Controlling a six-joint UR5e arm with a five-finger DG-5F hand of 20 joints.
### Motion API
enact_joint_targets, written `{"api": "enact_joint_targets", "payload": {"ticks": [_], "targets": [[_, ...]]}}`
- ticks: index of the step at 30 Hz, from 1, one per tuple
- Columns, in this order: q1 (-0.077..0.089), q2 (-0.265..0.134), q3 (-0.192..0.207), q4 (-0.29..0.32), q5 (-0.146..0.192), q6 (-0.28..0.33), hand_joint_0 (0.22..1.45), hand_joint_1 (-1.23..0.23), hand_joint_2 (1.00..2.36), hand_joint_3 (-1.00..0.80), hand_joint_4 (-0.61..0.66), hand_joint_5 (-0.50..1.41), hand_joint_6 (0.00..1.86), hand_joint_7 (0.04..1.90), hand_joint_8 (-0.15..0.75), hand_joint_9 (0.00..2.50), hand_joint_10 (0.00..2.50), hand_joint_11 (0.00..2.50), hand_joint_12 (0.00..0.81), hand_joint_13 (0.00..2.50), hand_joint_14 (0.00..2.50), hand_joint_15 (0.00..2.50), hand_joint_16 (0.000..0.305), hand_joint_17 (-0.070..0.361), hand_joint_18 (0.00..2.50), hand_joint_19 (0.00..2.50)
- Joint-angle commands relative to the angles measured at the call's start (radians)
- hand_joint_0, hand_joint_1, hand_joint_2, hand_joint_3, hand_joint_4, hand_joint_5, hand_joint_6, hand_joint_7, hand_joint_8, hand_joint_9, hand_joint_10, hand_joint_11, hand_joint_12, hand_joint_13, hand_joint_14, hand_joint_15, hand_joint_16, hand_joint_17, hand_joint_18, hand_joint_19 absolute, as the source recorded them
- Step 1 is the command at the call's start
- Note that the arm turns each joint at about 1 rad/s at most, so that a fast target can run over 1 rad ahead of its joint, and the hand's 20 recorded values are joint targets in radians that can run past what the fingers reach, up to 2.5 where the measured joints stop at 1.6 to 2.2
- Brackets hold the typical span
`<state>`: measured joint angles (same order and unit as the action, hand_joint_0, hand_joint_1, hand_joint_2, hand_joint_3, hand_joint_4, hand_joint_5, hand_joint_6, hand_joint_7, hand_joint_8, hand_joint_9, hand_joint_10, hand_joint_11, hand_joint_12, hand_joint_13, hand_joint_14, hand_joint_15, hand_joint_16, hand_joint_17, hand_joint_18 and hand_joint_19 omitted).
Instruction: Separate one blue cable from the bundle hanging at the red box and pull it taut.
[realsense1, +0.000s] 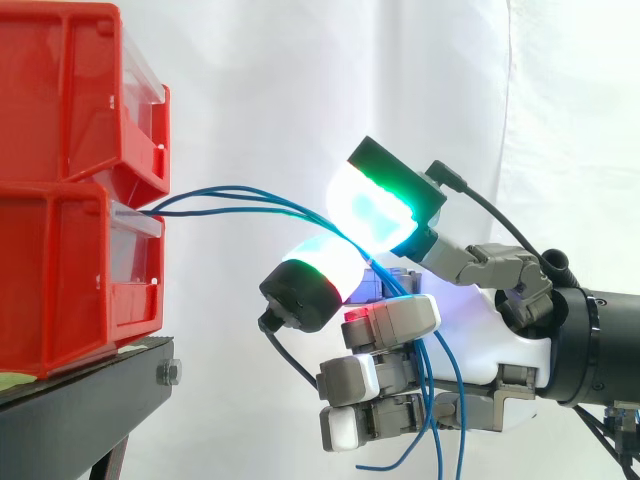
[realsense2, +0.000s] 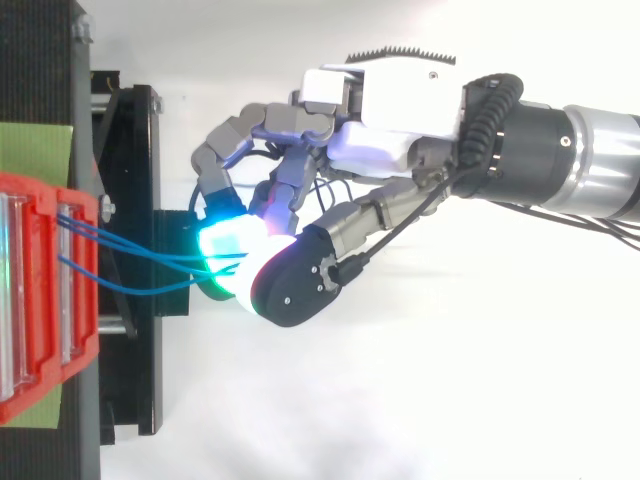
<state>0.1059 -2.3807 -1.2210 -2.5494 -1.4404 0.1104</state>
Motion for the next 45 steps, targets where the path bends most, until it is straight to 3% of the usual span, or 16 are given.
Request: {"api": "enact_joint_targets", "payload": {"ticks": [1, 12, 14, 18, 20, 22, 26, 29, 32, 36, 45], "targets": [[-0.002, 0.0, 0.0, 0.0, 0.0, 0.0, 0.72, -1.01, 1.0, -0.5, -0.06, -0.1, 0.94, 1.34, 0.297, 1.34, 0.01, 1.41, 0.335, 1.05, 0.03, 0.87, 0.038, 0.085, 0.76, 0.68], [-0.008, 0.0, 0.0, -0.003, -0.005, 0.003, 0.5, -1.07, 1.0, -0.5, -0.04, -0.08, 0.93, 1.19, 0.293, 1.36, 0.01, 1.34, 0.354, 1.08, 0.02, 0.88, 0.043, 0.096, 0.78, 0.69], [-0.009, 0.0, 0.0, -0.005, -0.006, 0.005, 0.46, -1.02, 1.0, -0.5, -0.03, -0.09, 0.92, 1.18, 0.31, 1.38, 0.01, 1.32, 0.367, 1.09, 0.03, 0.87, 0.046, 0.103, 0.8, 0.69], [-0.009, 0.0, 0.0, -0.006, -0.006, 0.008, 0.42, -0.72, 1.0, -0.5, 0.0, -0.1, 0.9, 1.1, 0.339, 1.4, 0.01, 1.29, 0.404, 1.12, 0.02, 0.84, 0.052, 0.117, 0.84, 0.67], [-0.009, 0.0, 0.0, -0.008, -0.006, 0.009, 0.51, -0.59, 1.0, -0.5, 0.02, -0.11, 0.9, 1.15, 0.305, 1.37, 0.01, 1.3, 0.369, 1.09, 0.02, 0.86, 0.046, 0.104, 0.78, 0.7], [-0.009, 0.0, 0.0, -0.008, -0.006, 0.009, 0.57, -0.57, 1.0, -0.5, 0.03, -0.12, 0.9, 1.17, 0.296, 1.35, 0.02, 1.31, 0.357, 1.08, 0.02, 0.88, 0.044, 0.098, 0.76, 0.72], [-0.009, 0.0, 0.0, -0.008, -0.006, 0.009, 0.62, -0.72, 1.01, -0.39, 0.06, -0.12, 0.9, 1.23, 0.305, 1.33, 0.02, 1.31, 0.359, 1.08, 0.02, 0.87, 0.043, 0.098, 0.76, 0.73], [-0.009, 0.0, 0.0, -0.008, -0.006, 0.009, 0.67, -0.84, 1.01, -0.3, 0.03, -0.14, 0.93, 1.13, 0.299, 1.3, 0.01, 1.33, 0.354, 1.07, 0.02, 0.88, 0.044, 0.098, 0.76, 0.72], [-0.009, 0.0, 0.0, -0.008, -0.006, 0.009, 0.72, -0.87, 1.01, -0.36, -0.02, -0.14, 0.94, 1.09, 0.29, 1.29, 0.01, 1.35, 0.344, 1.07, 0.02, 0.87, 0.043, 0.096, 0.76, 0.71], [-0.009, 0.0, 0.0, -0.008, -0.006, 0.009, 0.8, -0.93, 1.0, -0.5, -0.04, -0.15, 0.95, 1.19, 0.291, 1.28, 0.01, 1.34, 0.338, 1.06, 0.03, 0.86, 0.041, 0.091, 0.76, 0.68], [-0.006, 0.0, 0.0, -0.008, -0.002, 0.008, 0.67, -1.02, 1.0, -0.5, -0.01, -0.11, 0.94, 1.2, 0.279, 1.34, 0.01, 1.36, 0.333, 1.07, 0.03, 0.86, 0.039, 0.088, 0.76, 0.69]]}}
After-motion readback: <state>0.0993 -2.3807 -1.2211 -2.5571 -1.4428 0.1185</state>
